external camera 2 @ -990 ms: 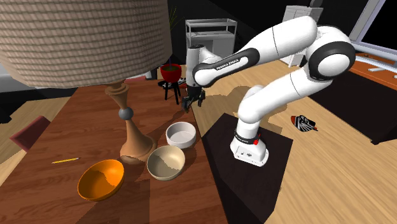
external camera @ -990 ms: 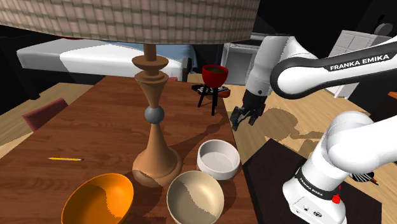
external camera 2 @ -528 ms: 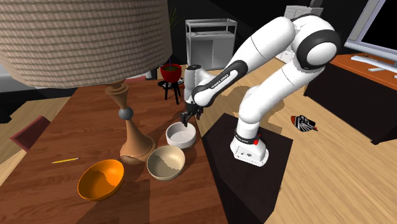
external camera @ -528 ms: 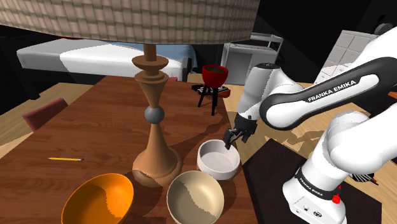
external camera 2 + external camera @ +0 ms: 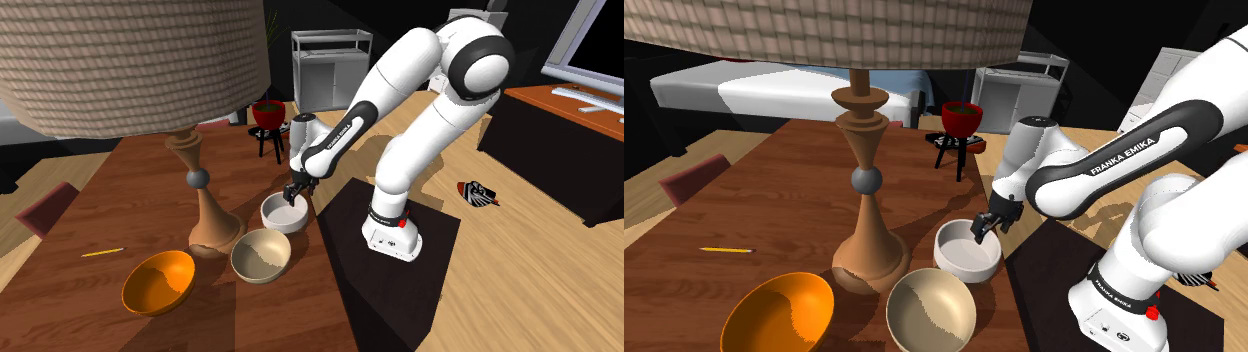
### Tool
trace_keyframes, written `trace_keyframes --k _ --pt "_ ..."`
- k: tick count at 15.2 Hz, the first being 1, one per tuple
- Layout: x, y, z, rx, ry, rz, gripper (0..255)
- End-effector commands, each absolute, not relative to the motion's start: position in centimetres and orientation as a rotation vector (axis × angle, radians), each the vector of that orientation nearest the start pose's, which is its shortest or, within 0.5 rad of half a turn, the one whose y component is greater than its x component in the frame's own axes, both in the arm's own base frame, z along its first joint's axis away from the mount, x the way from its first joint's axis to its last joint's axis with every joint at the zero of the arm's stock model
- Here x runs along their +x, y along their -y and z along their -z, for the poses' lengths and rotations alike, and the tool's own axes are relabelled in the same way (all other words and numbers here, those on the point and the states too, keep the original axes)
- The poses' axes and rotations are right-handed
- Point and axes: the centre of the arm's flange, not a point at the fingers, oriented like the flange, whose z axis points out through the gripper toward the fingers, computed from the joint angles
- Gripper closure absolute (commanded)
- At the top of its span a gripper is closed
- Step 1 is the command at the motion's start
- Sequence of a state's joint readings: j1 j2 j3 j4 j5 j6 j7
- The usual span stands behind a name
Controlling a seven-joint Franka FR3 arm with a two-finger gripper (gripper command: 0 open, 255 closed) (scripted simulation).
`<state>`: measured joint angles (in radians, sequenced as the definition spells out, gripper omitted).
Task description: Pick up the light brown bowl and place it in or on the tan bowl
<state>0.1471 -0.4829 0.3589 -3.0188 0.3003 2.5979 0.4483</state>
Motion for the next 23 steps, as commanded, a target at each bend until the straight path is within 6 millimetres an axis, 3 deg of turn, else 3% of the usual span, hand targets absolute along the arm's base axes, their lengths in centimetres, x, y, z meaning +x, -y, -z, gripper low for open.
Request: trace_keyframes --k 1,6,7,16,23 --pt "28.0 -12.4 -27.3 -3.098 -0.359 0.081 0" --pt "28.0 -12.4 -27.3 -3.098 -0.359 0.081 0" --pt "28.0 -12.4 -27.3 -3.098 -0.359 0.081 255" --pt "28.0 -12.4 -27.3 -3.098 -0.359 0.081 255" --pt "28.0 -12.4 -31.0 -3.098 -0.359 0.081 255"
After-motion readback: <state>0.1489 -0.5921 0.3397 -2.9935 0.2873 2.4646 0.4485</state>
